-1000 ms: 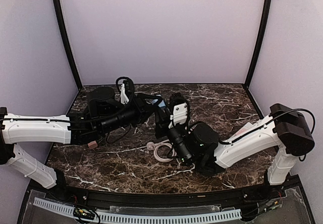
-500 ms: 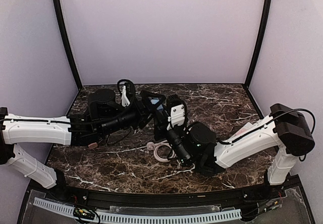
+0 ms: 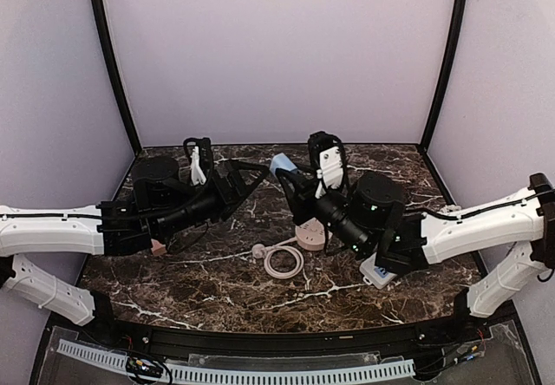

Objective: Insert the plug

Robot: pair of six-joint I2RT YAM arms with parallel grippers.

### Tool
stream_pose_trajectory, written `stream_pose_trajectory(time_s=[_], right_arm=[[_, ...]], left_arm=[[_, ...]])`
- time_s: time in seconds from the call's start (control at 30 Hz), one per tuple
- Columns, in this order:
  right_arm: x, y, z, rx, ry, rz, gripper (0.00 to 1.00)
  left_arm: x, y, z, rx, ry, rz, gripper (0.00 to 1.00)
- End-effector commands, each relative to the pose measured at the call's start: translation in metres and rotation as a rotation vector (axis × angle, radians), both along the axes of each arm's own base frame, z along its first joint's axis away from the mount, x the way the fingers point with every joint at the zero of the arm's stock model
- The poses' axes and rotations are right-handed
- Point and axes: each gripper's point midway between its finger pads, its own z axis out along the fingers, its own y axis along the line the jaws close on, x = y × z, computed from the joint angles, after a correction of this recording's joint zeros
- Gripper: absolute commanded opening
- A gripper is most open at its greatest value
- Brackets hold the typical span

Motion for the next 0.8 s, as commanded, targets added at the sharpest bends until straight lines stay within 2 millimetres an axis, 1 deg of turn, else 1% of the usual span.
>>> stream_pose_trajectory(time_s=[0.0,0.1,0.13,0.2,0.3,0.33,0.47,0.57,0.63,0.67,0.77], right_arm=[[-0.001,-0.009,-0.005,-0.091,0.092,0.11,0.0],[-0.001,-0.019,0.002,-0.153,0.106,0.143,0.0],[-0.001,-0.023,0.001,-0.184,0.114,0.15,0.0],[-0.001,-0.03,0.01,-0.21,0.121,0.163,0.0],[0.0,-0.041,0.017,-0.254,0.155,0.187,0.0],[0.0,-0.044,0.017,-0.274,0.17,0.196,0.0],[0.002,-0.054,0.016,-0.358,0.242,0.209,0.0],[0.007,-0.059,0.009,-0.425,0.31,0.212,0.0],[0.009,-0.06,0.005,-0.459,0.354,0.229,0.0],[0.011,-0.058,-0.001,-0.48,0.38,0.237,0.0],[0.019,-0.059,-0.008,-0.522,0.438,0.238,0.0]], left_arm=[[-0.002,0.021,-0.017,0.14,-0.07,0.036,0.99],[-0.003,0.031,-0.02,0.197,-0.117,0.051,0.99],[-0.004,0.035,-0.021,0.206,-0.127,0.051,0.99],[-0.006,0.038,-0.023,0.233,-0.157,0.045,0.98],[-0.009,0.04,-0.028,0.298,-0.207,0.021,0.97],[-0.009,0.041,-0.032,0.323,-0.211,0.015,0.97],[-0.012,0.039,-0.05,0.419,-0.241,-0.027,0.96],[-0.014,0.036,-0.062,0.474,-0.259,-0.065,0.95],[-0.015,0.035,-0.069,0.508,-0.269,-0.084,0.95],[-0.015,0.034,-0.073,0.53,-0.282,-0.097,0.94],[-0.016,0.028,-0.082,0.577,-0.315,-0.142,0.94]])
